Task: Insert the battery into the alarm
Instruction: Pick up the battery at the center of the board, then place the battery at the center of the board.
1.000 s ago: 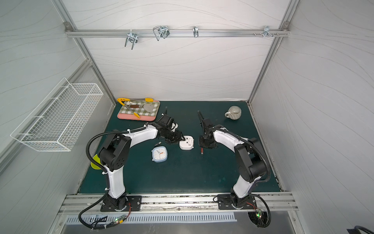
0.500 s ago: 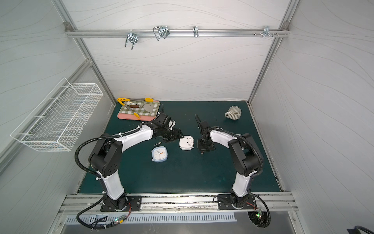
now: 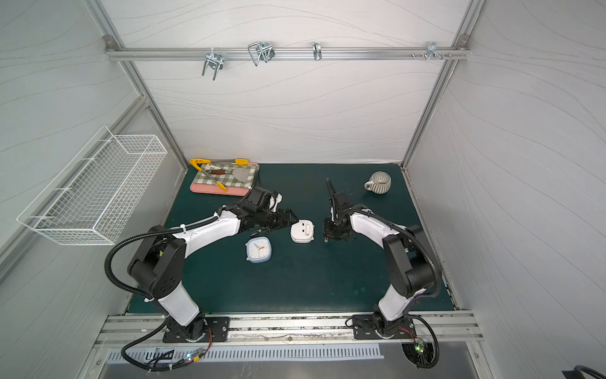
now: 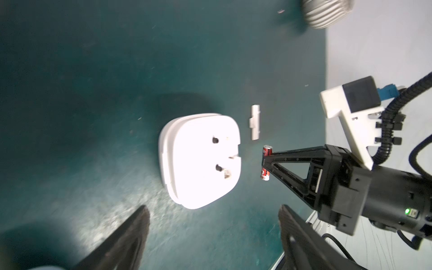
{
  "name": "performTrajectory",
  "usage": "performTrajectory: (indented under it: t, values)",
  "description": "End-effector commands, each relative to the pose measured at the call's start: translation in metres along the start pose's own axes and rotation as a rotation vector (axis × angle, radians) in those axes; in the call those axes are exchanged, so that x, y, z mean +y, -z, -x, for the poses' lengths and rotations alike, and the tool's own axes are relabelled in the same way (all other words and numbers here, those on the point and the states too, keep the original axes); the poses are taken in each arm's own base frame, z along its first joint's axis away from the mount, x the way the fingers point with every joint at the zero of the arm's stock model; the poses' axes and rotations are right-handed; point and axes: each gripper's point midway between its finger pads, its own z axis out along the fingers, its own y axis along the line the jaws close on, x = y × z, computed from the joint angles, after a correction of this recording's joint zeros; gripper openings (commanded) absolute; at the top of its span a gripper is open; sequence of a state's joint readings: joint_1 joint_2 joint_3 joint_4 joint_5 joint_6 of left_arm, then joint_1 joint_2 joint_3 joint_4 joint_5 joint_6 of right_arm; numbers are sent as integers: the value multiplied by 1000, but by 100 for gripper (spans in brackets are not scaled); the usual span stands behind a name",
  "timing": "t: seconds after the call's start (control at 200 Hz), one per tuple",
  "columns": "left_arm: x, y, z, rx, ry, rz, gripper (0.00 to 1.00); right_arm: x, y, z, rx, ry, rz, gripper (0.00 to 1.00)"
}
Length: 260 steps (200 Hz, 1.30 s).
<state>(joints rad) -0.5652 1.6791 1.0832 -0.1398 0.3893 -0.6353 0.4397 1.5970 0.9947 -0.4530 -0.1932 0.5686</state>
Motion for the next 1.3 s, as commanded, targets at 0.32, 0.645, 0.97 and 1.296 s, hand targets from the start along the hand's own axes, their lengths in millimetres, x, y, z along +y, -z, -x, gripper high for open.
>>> performTrajectory:
  t: [0.32,0.645,0.97,1.296]
  values:
    - [-114,30,23,-363,-394,-282,75,69,82,33,-248,-235,514,8]
    - [-118,62,17,-649,-1061,-248,78,74,110,27,-94,-267,658,6]
    - [-113,72,1,-662,-1298,-199,77,32,60,-11,64,19,287,9]
    - [-23,134,48,-757,-420,-9,79,33,10,-55,45,942,-276,10]
